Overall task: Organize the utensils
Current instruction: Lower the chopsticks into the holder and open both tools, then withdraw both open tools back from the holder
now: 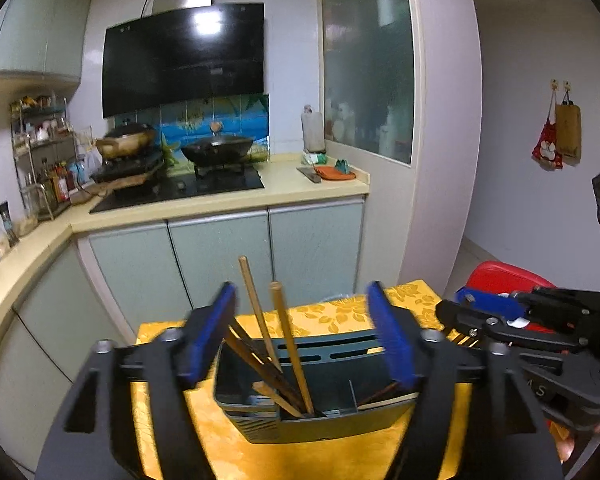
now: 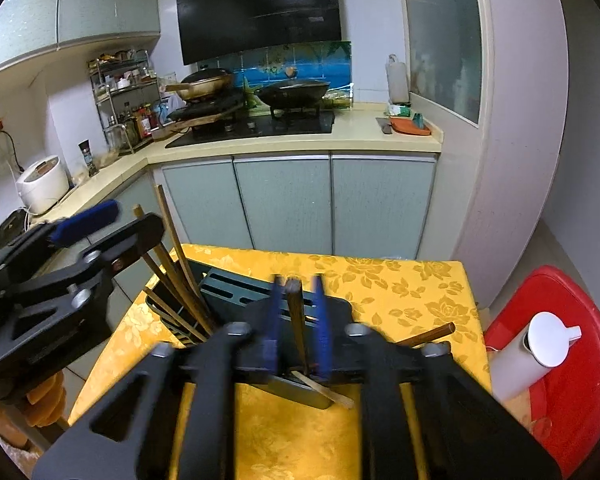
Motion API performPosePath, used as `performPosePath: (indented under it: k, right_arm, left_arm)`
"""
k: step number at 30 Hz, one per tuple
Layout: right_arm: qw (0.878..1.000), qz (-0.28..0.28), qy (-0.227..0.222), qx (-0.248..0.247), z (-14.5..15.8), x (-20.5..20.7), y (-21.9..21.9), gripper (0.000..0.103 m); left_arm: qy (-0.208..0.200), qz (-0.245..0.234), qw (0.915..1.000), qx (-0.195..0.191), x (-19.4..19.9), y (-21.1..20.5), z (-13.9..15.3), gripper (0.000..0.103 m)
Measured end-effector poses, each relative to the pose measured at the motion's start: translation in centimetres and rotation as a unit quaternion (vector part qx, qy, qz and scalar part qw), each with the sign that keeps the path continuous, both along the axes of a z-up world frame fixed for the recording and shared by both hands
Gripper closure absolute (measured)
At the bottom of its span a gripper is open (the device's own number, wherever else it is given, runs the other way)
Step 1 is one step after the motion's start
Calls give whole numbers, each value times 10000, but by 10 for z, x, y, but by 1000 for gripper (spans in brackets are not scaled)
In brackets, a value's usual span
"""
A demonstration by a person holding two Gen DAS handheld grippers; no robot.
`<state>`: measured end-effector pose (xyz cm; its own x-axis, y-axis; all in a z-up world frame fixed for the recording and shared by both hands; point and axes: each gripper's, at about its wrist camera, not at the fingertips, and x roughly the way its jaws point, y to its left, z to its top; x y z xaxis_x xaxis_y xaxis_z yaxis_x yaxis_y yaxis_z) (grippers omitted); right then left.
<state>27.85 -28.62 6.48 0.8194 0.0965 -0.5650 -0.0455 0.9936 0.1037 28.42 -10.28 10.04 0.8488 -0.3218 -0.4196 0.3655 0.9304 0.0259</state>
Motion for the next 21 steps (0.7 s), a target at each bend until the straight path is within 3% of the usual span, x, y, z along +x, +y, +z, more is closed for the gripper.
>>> performPosePath:
  k: [1, 7, 13, 21]
  right_arm:
    - [9999, -87, -68, 22, 2, -3, -2, 50]
    - [9996, -210, -184, 49, 7, -11, -11, 45]
    - [9995, -248, -197, -7, 7, -23, -14, 36]
    - [9971, -403, -550, -351, 6, -54, -11, 21]
  left_arm:
    - [-50, 29, 10000, 5, -2, 2, 1, 22]
    - [-67, 162, 9998, 17, -11, 14, 0, 10]
    - [-45, 405, 9990, 170, -18, 23, -11, 8]
    - [-23, 698, 9973, 232, -41, 37, -27, 8]
